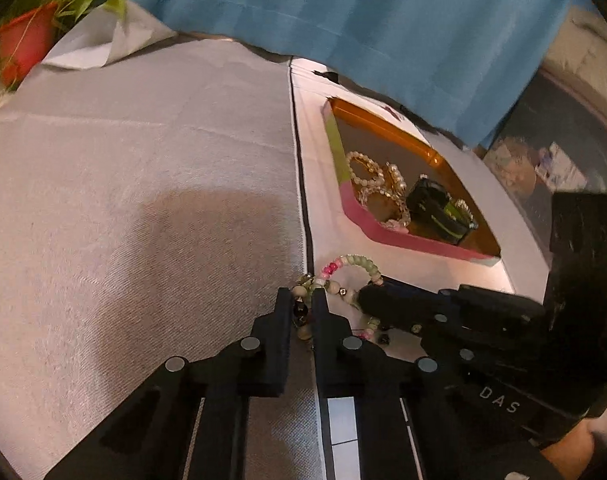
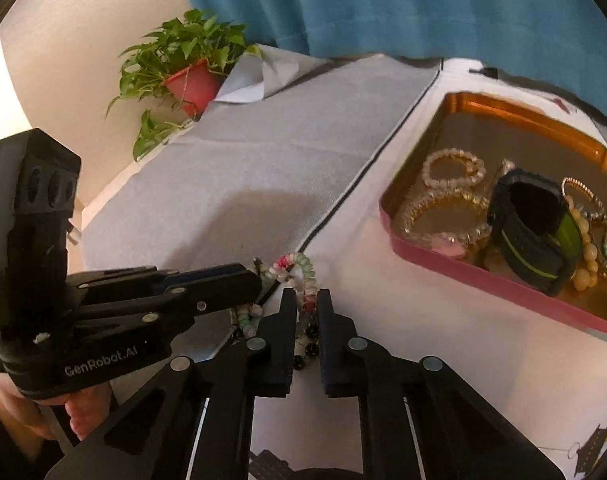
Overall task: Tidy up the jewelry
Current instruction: 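Close the left tool on the grey-black bead bracelet, then grasp the pink-green bead bracelet with the right tool while the left tool holds its bracelet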
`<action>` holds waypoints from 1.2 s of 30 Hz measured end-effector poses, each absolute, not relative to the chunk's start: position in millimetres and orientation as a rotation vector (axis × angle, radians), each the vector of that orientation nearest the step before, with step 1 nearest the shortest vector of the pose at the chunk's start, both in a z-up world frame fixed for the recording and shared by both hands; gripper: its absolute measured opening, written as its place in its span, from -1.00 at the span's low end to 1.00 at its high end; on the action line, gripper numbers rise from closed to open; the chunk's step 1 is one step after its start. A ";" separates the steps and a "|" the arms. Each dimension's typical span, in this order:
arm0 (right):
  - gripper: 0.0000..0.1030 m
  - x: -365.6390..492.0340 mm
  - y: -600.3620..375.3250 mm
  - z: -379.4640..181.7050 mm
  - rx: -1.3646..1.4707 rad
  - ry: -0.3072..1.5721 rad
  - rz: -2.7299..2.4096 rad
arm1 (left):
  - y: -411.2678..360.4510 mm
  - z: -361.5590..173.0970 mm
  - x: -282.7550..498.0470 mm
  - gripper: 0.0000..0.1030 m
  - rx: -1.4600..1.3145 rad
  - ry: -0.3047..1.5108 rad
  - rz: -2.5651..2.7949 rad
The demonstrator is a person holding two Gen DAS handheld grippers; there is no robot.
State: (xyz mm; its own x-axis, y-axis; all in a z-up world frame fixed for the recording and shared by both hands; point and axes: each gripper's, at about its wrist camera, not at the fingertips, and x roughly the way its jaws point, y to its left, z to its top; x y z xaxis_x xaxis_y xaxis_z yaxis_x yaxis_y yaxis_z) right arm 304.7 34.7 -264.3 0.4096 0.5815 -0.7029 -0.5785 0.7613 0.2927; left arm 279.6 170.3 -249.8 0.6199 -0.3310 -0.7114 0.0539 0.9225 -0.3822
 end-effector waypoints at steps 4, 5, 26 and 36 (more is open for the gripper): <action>-0.87 297.4 25.6 -254.2 0.010 0.833 0.681 | 182.3 -250.1 276.1 -0.88 -0.367 0.877 -0.201; -0.87 295.1 18.3 -249.5 0.026 0.819 0.673 | 184.2 -251.3 275.4 -0.88 -0.371 0.883 -0.198; -0.79 256.7 -57.1 -261.1 -0.133 0.837 0.463 | 129.7 -248.9 264.5 -0.70 -0.090 0.890 -0.136; -0.87 259.9 -51.6 -262.6 -0.137 0.833 0.469 | 129.9 -248.4 264.8 -0.90 -0.137 0.918 -0.125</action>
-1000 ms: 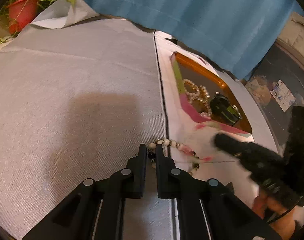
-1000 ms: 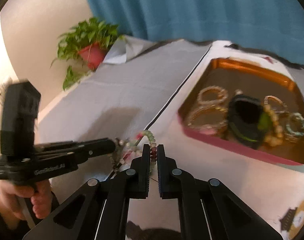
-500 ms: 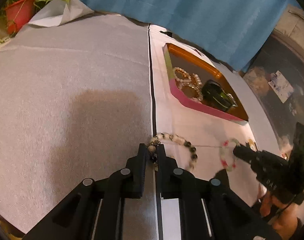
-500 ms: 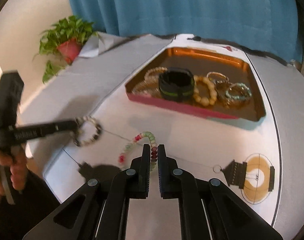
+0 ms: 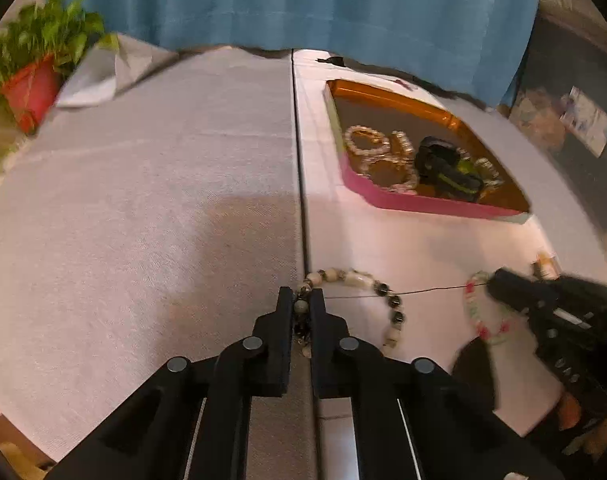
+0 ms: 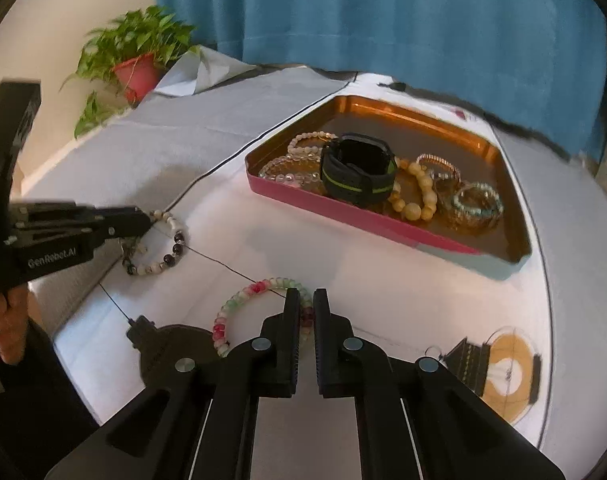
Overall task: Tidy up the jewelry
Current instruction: 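Grasp the pink-green bead bracelet with the right tool while the left tool holds its bracelet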
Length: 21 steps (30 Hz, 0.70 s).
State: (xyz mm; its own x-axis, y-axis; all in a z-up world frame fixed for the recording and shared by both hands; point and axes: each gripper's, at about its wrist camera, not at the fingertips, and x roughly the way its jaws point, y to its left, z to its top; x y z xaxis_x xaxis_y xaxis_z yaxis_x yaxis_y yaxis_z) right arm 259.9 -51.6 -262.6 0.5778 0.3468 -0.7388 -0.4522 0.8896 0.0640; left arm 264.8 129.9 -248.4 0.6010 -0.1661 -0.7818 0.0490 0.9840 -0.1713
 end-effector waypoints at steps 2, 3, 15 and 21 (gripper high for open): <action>-0.87 258.2 -56.8 -259.0 -0.088 0.838 0.475 | 124.3 -243.5 262.7 -0.90 -0.144 0.909 -0.132; -0.87 256.6 -58.4 -256.0 -0.075 0.831 0.472 | 120.8 -239.1 260.4 -0.90 -0.145 0.897 -0.137; -0.87 214.1 -83.9 -188.0 -0.010 0.692 0.471 | 76.8 -177.4 232.2 -0.90 -0.187 0.786 -0.221; -0.87 198.4 -107.4 -132.7 -0.023 0.584 0.448 | 56.2 -126.6 221.5 -0.90 -0.166 0.682 -0.284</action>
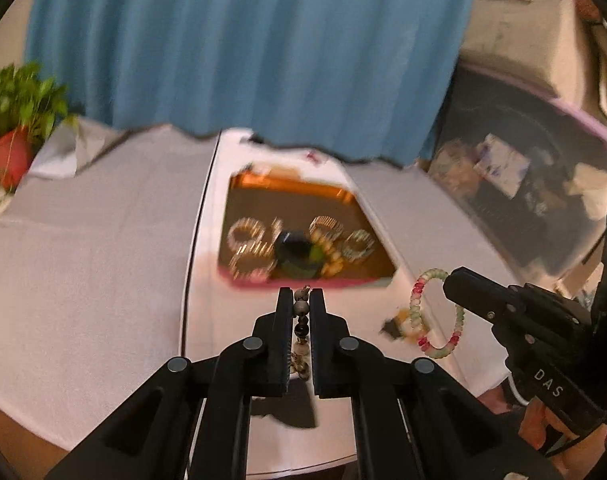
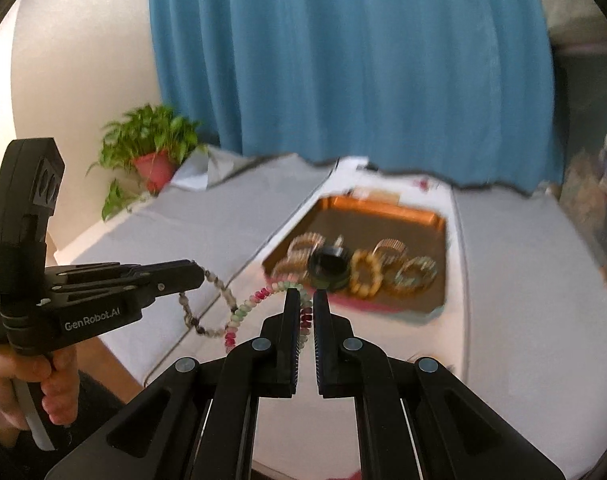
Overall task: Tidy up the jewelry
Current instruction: 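Grasp the pink-green bead bracelet with the right tool while the left tool holds its bracelet, then lift both bracelets and carry them over the tray with both tools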
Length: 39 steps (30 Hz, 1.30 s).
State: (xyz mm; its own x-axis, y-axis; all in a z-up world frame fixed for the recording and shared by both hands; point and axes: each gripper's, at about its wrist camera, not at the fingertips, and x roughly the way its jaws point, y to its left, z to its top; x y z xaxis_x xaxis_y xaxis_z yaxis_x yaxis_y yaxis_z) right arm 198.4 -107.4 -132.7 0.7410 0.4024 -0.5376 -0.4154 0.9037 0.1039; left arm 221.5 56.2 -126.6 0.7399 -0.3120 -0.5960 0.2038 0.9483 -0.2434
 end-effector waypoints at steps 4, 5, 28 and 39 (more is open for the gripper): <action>-0.87 195.1 -122.9 -96.2 -0.017 0.520 0.427 | 53.8 -89.6 223.4 -0.90 -0.213 0.620 -0.365; -0.87 195.0 -126.2 -86.2 -0.022 0.501 0.418 | 53.3 -80.5 224.3 -0.90 -0.212 0.600 -0.368; -0.87 333.3 -126.2 -123.5 0.016 0.493 0.400 | 36.1 -120.6 360.3 -0.90 -0.300 0.584 -0.370; -0.87 410.2 -132.6 -183.8 0.023 0.608 0.368 | 30.2 -159.1 408.9 -0.89 -0.194 0.606 -0.311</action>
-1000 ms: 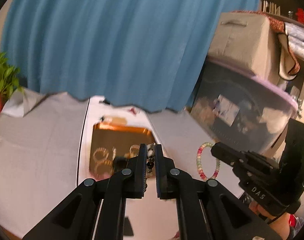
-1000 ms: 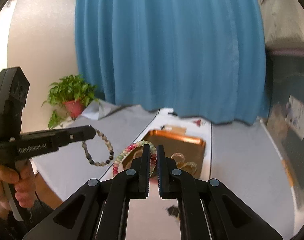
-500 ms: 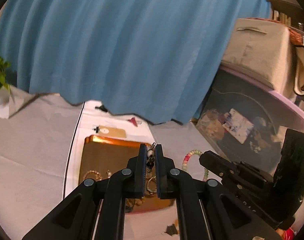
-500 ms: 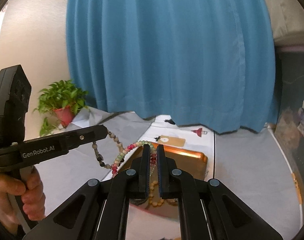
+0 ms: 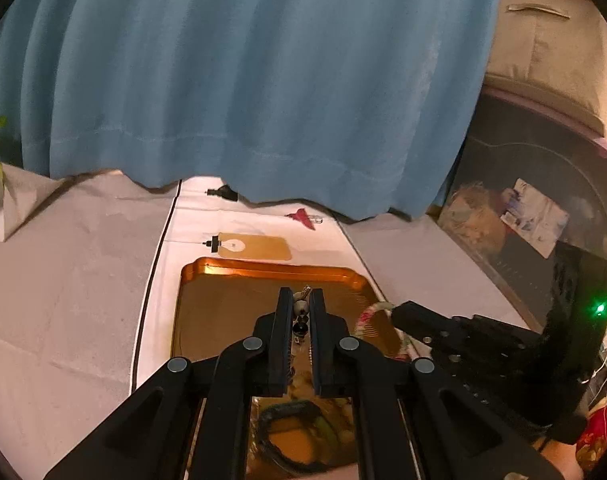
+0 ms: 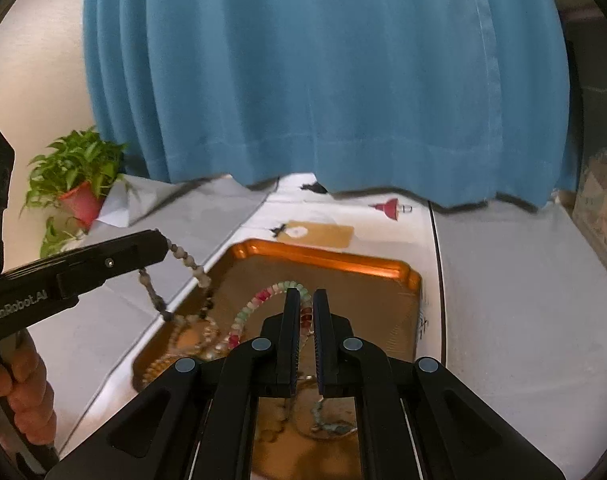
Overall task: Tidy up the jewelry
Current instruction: 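Lift both bracelets and carry them over the tray with both tools, then lower both bracelets into the tray and open both tools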
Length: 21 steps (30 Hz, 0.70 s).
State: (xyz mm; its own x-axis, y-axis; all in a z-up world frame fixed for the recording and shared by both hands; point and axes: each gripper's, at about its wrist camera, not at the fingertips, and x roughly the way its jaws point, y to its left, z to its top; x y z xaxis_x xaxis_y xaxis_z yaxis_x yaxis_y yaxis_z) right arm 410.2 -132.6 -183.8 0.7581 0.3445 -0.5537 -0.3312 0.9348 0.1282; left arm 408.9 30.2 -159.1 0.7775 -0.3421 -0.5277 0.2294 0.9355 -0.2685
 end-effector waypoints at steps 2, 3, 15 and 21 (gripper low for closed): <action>-0.87 416.9 -135.0 -190.8 0.022 0.623 0.359 | 36.3 -173.5 420.5 -0.89 -0.223 0.642 -0.296; -0.87 420.7 -136.1 -196.0 0.020 0.633 0.355 | 39.1 -181.1 427.4 -0.89 -0.244 0.667 -0.303; -0.86 449.6 -145.9 -231.3 0.023 0.717 0.273 | 44.9 -232.9 466.9 -0.89 -0.201 0.827 -0.210; -0.57 449.1 -160.0 -234.2 0.086 0.745 0.236 | 40.2 -226.6 456.5 0.12 -0.171 0.806 -0.160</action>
State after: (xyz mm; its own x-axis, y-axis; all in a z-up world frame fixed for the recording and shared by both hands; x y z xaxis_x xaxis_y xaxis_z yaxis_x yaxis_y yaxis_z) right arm 449.1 -160.0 -234.2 0.7103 0.2426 -0.6608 -0.1819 0.9701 0.1606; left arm 456.5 40.2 -226.6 0.6816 -0.2067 -0.7019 0.0766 0.9741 -0.2125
